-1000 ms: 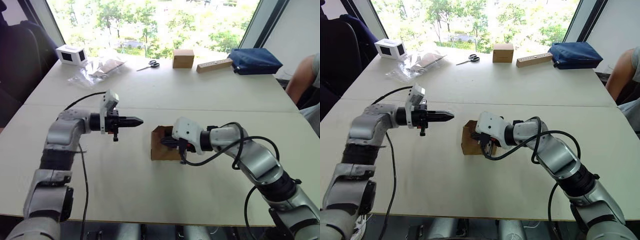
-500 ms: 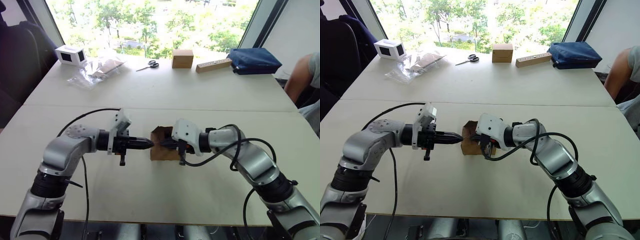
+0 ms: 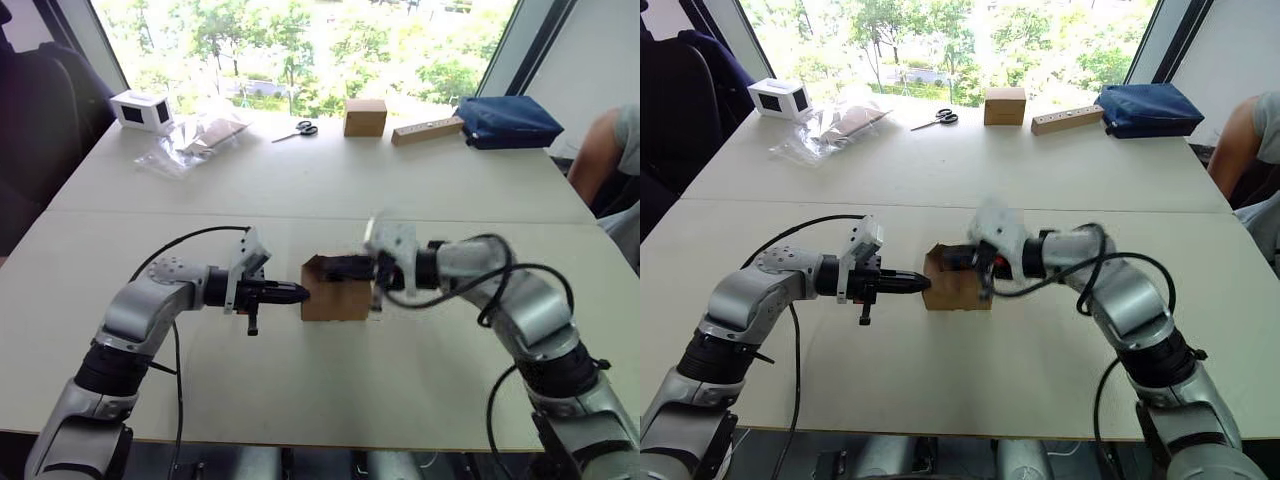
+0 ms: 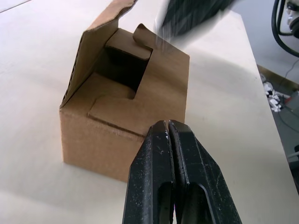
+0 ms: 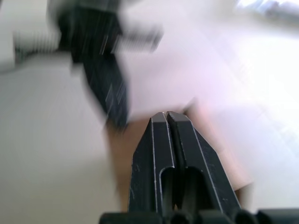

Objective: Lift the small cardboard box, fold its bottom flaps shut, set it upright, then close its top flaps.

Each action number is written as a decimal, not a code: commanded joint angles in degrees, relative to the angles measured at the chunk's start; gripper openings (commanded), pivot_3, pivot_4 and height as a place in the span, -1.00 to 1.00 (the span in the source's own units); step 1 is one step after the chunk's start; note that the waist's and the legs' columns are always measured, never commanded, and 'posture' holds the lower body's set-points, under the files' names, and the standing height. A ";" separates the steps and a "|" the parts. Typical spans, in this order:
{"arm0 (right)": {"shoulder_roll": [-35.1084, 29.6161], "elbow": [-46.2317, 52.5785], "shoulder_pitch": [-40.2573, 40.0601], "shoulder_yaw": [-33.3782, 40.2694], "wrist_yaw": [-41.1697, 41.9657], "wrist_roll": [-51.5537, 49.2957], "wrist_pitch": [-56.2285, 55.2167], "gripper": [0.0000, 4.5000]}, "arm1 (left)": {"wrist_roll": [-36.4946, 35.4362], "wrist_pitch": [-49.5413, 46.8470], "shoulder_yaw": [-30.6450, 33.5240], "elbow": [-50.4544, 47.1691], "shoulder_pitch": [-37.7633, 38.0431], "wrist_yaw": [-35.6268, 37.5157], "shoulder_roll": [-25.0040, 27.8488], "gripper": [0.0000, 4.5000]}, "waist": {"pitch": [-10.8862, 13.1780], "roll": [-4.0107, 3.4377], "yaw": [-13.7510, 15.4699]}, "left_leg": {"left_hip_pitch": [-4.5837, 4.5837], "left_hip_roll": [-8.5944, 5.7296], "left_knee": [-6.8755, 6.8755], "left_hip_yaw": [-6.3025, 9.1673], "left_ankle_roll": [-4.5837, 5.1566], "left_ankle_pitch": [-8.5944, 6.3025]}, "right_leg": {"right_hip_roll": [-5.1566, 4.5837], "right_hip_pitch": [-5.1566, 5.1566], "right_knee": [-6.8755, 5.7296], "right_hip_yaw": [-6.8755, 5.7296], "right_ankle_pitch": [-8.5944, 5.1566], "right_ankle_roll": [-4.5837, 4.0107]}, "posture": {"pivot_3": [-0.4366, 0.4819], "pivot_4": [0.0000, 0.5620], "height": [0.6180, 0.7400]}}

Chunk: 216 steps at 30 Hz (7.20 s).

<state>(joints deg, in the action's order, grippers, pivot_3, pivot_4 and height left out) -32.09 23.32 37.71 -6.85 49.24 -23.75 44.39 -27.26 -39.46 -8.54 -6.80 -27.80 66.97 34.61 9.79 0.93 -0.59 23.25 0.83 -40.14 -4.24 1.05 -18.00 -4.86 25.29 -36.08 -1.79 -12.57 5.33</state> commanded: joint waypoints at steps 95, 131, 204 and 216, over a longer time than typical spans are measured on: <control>-6.05 0.18 -6.14 -13.95 0.47 15.00 -7.78 -1.00 | 0.50 4.02 3.29 12.05 -7.18 -8.89 -11.17 -0.97 | 0.00 0.01 0.05 | -0.02 -0.09 0.01 0.00 -0.01 0.01 | -0.07 -0.04 0.03 0.00 0.00 0.01 | -0.05 -0.47 1.00; -5.72 3.98 -5.75 -4.05 2.09 5.65 0.07 -1.00 | 8.92 12.68 -2.93 12.49 -6.96 -5.37 -7.24 -0.97 | 0.00 0.01 0.09 | -0.03 -0.08 0.01 0.01 0.00 0.00 | -0.08 -0.06 0.03 0.00 0.00 0.00 | -0.05 -0.47 1.00; 0.37 9.76 -17.04 17.43 -6.63 -16.06 5.10 -1.00 | -11.26 -10.35 19.23 -12.68 6.79 -18.73 0.69 -0.97 | 0.00 0.00 -0.11 | -0.03 -0.01 0.06 0.02 -0.02 0.00 | -0.08 -0.04 0.03 0.01 0.00 0.01 | -0.05 -0.47 1.00; -14.06 18.81 -44.52 28.04 -2.90 -31.76 15.58 -1.00 | -15.16 -10.56 27.17 -27.89 34.18 -11.76 15.17 -0.97 | 0.00 0.00 0.12 | -0.46 -0.01 0.13 -0.03 0.01 -0.05 | -0.22 -0.43 0.21 0.00 -0.23 -0.39 | -0.05 -0.47 1.00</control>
<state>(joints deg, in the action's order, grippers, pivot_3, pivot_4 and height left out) -45.02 40.87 -5.80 19.66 45.40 -55.25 61.44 -42.39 -52.23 17.57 -32.77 5.08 53.94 49.11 9.79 0.93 -0.47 22.66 0.84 -39.97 -4.29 1.07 -18.06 -5.08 24.74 -35.81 -1.80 -12.83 4.91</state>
